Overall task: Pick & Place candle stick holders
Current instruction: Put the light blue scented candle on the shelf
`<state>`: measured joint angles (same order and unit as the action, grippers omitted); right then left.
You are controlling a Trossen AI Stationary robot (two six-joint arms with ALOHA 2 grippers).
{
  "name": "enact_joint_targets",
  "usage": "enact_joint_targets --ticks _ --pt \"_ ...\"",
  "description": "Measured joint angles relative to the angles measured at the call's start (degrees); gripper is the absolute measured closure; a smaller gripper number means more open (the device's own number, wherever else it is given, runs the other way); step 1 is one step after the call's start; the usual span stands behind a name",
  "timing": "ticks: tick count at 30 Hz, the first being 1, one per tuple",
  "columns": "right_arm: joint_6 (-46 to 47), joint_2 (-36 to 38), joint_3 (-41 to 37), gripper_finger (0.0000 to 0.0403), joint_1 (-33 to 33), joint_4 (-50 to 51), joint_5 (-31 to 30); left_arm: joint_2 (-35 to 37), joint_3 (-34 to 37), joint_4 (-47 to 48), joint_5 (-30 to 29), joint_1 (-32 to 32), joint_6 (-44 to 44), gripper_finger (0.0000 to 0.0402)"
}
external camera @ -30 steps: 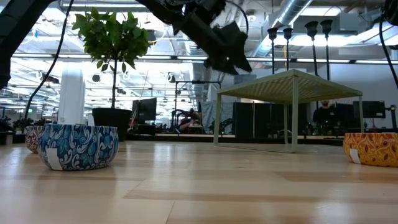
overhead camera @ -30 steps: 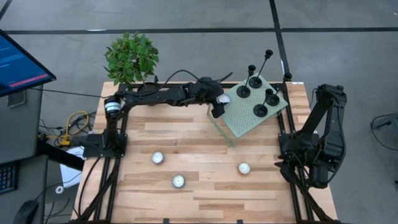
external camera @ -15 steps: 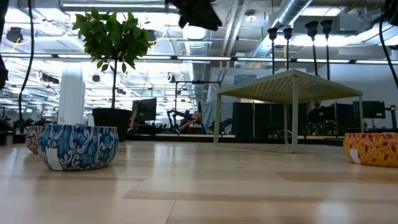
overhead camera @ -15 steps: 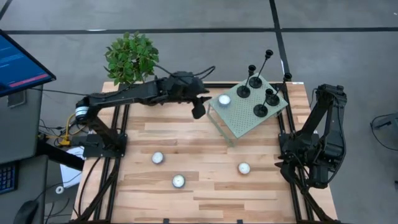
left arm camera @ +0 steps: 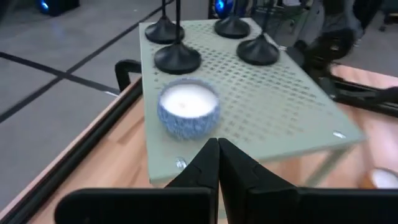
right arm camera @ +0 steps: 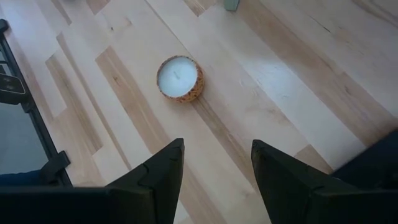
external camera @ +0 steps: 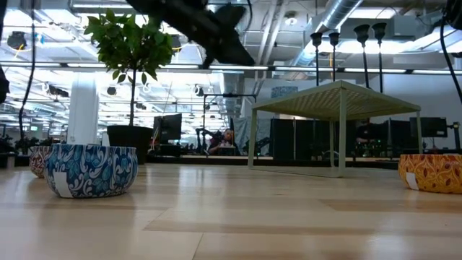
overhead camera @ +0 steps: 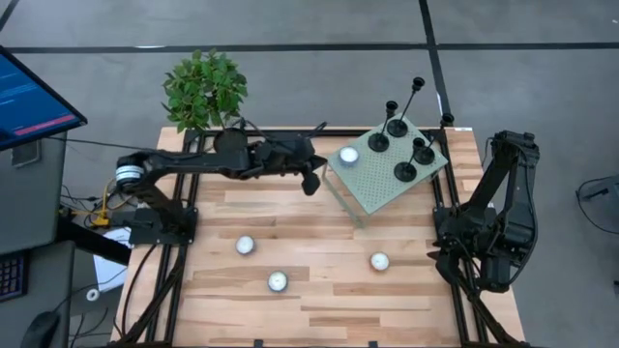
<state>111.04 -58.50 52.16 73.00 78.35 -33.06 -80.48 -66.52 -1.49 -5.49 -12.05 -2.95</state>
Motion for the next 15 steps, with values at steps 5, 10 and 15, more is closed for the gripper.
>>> enact_joint_targets --ticks 5,10,15 --pt "0.01 0.02 0.0 0.0223 0.0 0.09 0.0 -5.84 -0.11 -4.83 0.74 -0.52 0.01 0.04" --pt "0.01 0.0 0.0 0.0223 -0.01 0.07 0.0 -8.96 -0.03 -5.51 1.03 -1.83 -0.32 0.04" --pt "0.01 0.0 0.0 0.0223 -0.01 0.07 0.0 -9.41 -0.07 -7.21 1.06 -3.14 -0.34 0.04"
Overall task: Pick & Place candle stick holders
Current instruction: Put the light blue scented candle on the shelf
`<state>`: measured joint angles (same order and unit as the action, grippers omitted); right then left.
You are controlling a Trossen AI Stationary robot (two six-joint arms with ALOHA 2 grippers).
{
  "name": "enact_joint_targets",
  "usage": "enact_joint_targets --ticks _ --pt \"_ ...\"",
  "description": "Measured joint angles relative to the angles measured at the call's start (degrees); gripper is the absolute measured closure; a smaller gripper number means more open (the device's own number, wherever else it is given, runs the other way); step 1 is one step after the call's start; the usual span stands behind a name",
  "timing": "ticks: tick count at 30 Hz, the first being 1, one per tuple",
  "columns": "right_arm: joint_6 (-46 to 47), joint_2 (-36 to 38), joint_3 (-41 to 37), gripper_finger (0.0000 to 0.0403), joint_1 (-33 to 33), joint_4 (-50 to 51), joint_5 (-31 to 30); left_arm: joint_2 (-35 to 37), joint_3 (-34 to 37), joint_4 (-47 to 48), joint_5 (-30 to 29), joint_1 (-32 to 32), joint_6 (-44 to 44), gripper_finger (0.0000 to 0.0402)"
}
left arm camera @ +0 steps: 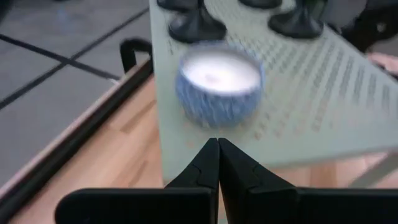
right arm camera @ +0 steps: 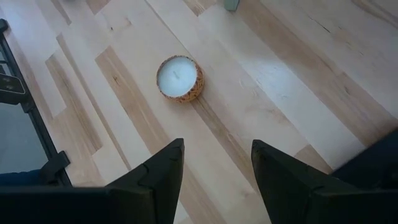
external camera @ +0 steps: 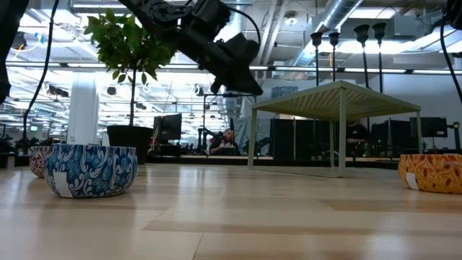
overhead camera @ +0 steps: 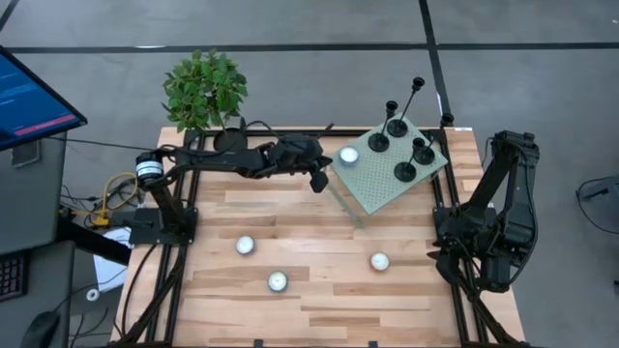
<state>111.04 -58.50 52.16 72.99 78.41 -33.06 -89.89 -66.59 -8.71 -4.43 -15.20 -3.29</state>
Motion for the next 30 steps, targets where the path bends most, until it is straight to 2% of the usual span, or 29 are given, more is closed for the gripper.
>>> enact_joint_targets --ticks 30 --pt "0.02 0.02 0.0 0.0223 0.0 2.19 -0.02 -0.61 -0.04 -2.68 4.04 -0.57 -0.65 0.0401"
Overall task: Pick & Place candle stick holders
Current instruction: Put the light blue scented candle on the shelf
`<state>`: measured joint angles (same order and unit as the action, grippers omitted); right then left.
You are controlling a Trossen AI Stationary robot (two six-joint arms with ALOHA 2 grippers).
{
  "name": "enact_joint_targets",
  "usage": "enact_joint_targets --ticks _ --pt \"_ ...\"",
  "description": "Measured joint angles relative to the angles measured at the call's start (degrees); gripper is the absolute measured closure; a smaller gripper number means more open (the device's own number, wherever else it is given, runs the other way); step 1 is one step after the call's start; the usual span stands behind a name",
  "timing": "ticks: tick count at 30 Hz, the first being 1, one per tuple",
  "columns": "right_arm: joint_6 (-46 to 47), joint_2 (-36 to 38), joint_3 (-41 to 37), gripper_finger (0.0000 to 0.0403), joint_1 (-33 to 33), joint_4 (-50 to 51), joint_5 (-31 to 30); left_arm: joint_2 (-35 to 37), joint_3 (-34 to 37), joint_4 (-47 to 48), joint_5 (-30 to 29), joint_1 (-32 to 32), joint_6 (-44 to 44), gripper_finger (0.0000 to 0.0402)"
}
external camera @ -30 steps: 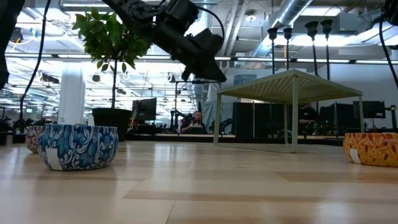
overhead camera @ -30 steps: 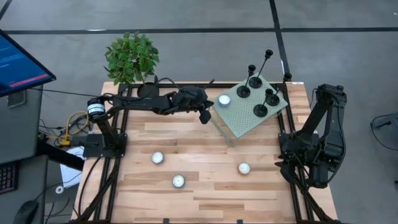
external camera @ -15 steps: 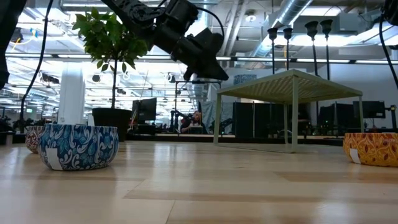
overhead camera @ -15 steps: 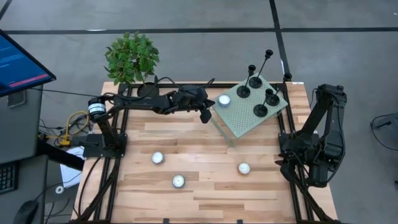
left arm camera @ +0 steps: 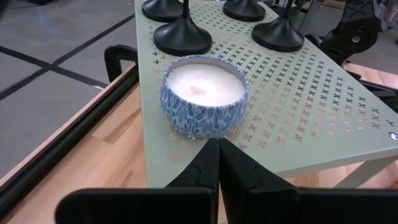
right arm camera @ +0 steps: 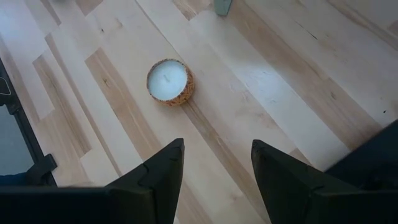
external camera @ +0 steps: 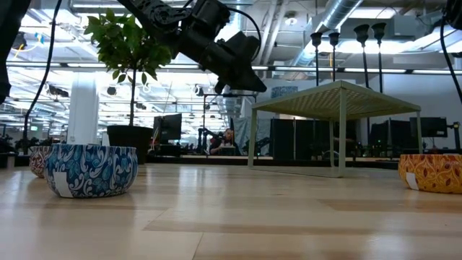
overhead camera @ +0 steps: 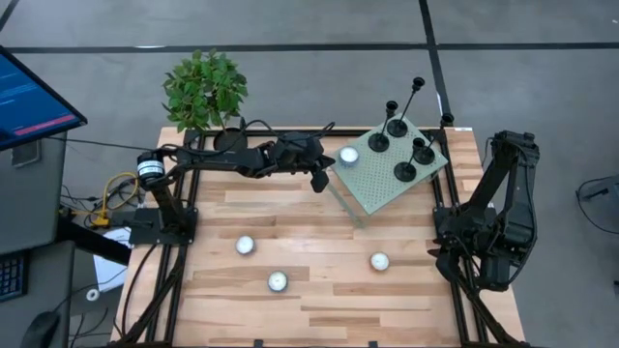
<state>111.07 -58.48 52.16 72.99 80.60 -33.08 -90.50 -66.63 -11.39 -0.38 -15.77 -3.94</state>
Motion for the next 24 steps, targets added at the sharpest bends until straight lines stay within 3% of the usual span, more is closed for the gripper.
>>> enact_joint_targets --ticks 24 --pt "-0.02 0.0 0.0 0.0223 -2.72 0.39 -0.03 -2.86 -1.29 -2.7 0.24 0.37 0.0 0.0401"
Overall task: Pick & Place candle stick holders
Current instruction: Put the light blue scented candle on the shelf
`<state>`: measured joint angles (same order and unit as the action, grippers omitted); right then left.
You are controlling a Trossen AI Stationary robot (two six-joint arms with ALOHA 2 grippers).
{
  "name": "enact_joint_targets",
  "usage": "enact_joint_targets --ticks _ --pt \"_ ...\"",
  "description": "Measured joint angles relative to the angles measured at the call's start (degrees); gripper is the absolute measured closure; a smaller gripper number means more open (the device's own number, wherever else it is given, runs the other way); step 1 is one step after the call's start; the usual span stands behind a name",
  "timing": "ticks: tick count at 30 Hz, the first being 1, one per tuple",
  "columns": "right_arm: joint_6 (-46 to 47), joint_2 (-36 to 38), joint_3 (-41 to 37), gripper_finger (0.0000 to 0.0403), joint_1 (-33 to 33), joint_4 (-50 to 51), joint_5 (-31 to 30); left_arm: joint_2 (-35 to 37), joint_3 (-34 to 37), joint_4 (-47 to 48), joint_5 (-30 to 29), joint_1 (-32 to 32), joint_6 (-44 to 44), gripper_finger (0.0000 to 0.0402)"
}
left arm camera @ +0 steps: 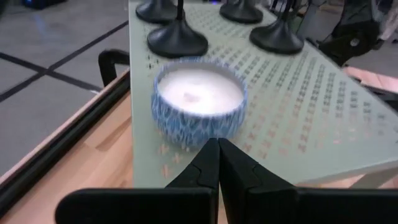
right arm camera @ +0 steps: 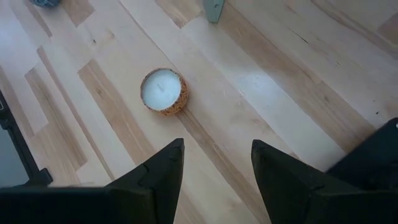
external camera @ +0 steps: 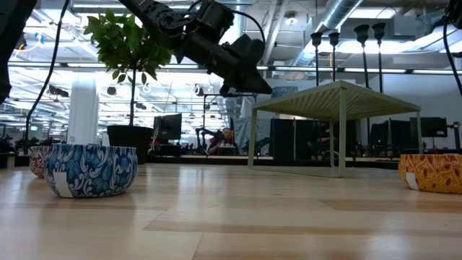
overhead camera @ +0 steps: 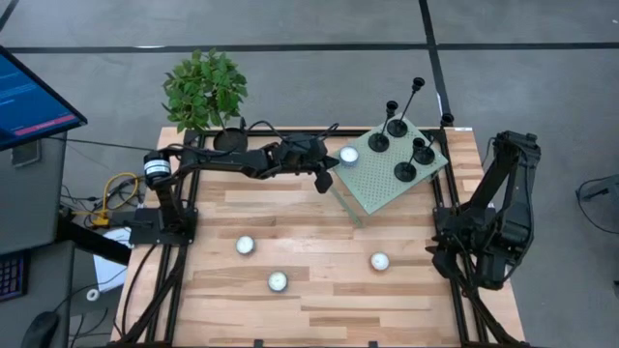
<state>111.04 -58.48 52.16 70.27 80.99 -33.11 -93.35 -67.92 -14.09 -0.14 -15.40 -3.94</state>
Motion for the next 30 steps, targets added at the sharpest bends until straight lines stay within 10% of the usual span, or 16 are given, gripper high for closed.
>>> enact_joint_targets --ticks 30 --pt "-0.42 -0.01 0.0 0.0223 0.03 0.0 -0.17 -5.66 -4.39 -6.78 0.18 -0.53 -1.17 0.0401"
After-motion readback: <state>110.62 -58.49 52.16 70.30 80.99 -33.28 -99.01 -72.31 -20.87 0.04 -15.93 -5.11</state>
